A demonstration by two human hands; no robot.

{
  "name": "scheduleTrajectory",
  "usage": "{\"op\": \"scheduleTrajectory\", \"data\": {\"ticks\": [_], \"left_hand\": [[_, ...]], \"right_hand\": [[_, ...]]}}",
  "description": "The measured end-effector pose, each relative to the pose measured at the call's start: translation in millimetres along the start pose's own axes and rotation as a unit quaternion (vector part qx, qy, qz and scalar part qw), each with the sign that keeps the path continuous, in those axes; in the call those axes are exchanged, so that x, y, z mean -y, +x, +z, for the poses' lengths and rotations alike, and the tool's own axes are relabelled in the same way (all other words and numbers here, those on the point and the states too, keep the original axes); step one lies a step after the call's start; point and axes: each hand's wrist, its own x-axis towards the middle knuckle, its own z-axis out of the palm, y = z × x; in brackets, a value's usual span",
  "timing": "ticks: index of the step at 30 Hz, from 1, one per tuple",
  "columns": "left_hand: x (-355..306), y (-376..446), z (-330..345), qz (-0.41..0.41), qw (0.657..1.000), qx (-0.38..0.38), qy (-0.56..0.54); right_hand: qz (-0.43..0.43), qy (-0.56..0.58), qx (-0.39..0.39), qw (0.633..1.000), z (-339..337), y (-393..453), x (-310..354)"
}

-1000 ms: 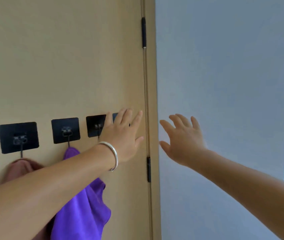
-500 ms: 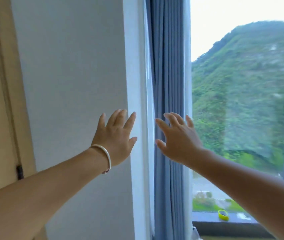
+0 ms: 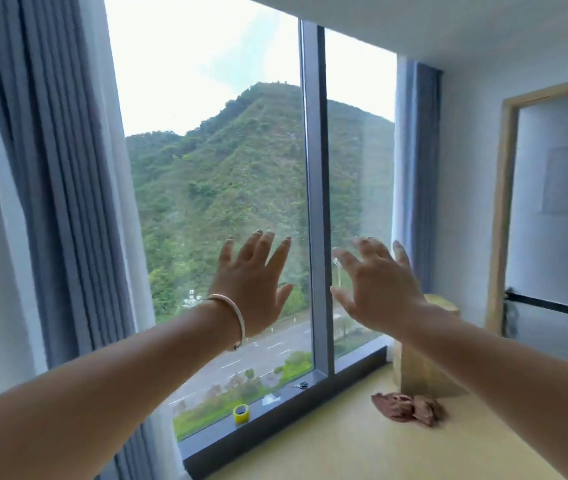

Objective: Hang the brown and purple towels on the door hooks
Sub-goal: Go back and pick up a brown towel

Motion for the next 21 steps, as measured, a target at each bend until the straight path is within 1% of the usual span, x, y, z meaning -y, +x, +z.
{"op": "scheduleTrajectory", "data": {"ticks": [5, 9, 15, 21], "left_hand": [[-130, 73, 28, 0.078, 0.994, -0.023, -0.073], [-228, 115, 35, 0.136, 0.982, -0.041, -0.123], [-351, 153, 35, 0.221, 0.956, -0.052, -0.187], [-442, 184, 40, 0.278, 0.927, -0.077, -0.238]], "right_hand": [[0.094, -0.06, 0.032, 0.993, -2, -53, -135], [0.171, -0.119, 0.045, 0.977, -17, -104, -218], [0.269, -0.192, 0.07, 0.941, -46, -171, -304], [0.338, -0.235, 0.09, 0.907, -58, -208, -367]]}}
